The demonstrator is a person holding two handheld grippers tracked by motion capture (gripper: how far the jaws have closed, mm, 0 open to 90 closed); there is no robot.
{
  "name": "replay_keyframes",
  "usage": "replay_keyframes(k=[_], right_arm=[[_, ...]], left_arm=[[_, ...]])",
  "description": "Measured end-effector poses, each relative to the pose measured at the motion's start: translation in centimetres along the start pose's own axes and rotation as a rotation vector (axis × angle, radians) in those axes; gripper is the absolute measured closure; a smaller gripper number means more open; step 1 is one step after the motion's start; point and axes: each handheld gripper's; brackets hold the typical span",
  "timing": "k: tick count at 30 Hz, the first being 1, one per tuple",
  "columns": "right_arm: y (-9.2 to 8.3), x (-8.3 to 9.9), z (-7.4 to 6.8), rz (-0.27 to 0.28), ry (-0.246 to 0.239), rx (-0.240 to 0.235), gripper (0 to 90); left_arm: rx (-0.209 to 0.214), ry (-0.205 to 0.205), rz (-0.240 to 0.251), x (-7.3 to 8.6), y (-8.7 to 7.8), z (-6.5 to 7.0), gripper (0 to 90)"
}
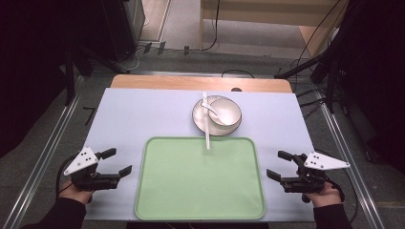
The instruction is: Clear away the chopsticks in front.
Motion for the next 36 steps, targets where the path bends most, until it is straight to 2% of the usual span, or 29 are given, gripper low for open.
replay_keyframes(k=[8, 11, 15, 18, 20, 22, 24, 28, 29, 33, 34, 36], right_arm=[[0.0, 0.0, 0.0, -0.003, 0.001, 0.002, 17.6], [0.0, 0.0, 0.0, -0.006, -0.002, 0.003, 17.6], [0.0, 0.0, 0.0, -0.008, -0.001, 0.003, 17.6], [0.0, 0.0, 0.0, -0.012, -0.005, 0.003, 17.6], [0.0, 0.1, 0.0, -0.013, -0.006, 0.002, 17.6], [0.0, 0.1, 0.1, -0.014, -0.005, 0.004, 17.6], [0.0, 0.2, 0.1, -0.018, -0.001, 0.005, 17.6], [0.0, 0.2, 0.1, -0.027, -0.005, 0.004, 17.6], [0.0, 0.2, 0.1, -0.027, -0.005, 0.004, 17.6], [0.0, 0.2, 0.0, -0.033, -0.008, 0.000, 17.6], [0.0, 0.2, 0.0, -0.034, -0.009, -0.001, 17.6], [0.0, 0.2, 0.1, -0.036, -0.010, 0.000, 17.6]], left_arm=[[-0.001, 0.002, -0.006, 0.1, 0.1, 0.0, 14.2], [0.007, -0.011, -0.005, 0.1, 0.0, -0.1, 14.2], [-0.008, -0.016, 0.017, 0.1, -0.1, -0.2, 13.6], [-0.014, -0.053, 0.045, 0.1, -0.2, -0.4, 13.5], [-0.024, -0.063, 0.062, 0.1, -0.2, -0.4, 13.5], [-0.018, -0.079, 0.052, 0.0, -0.1, -0.4, 13.4], [-0.040, -0.086, 0.030, -0.1, 0.1, -0.3, 13.1], [-0.162, -0.096, -0.033, -0.2, 0.6, 0.0, 12.6], [-0.201, -0.097, -0.061, -0.3, 0.8, 0.1, 12.6], [-0.181, -0.121, -0.102, -0.5, 1.0, 0.1, 9.4], [-0.155, -0.132, -0.108, -0.5, 1.1, 0.1, 9.4], [-0.131, -0.124, -0.125, -0.6, 1.2, 0.1, 9.4]])
Point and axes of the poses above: each handheld gripper's, and its own axes: y roughly forward along the jaws, x roughly out of its underside, z roughly to its right, and after that the axes turned 15 degrees about -x, right-handed
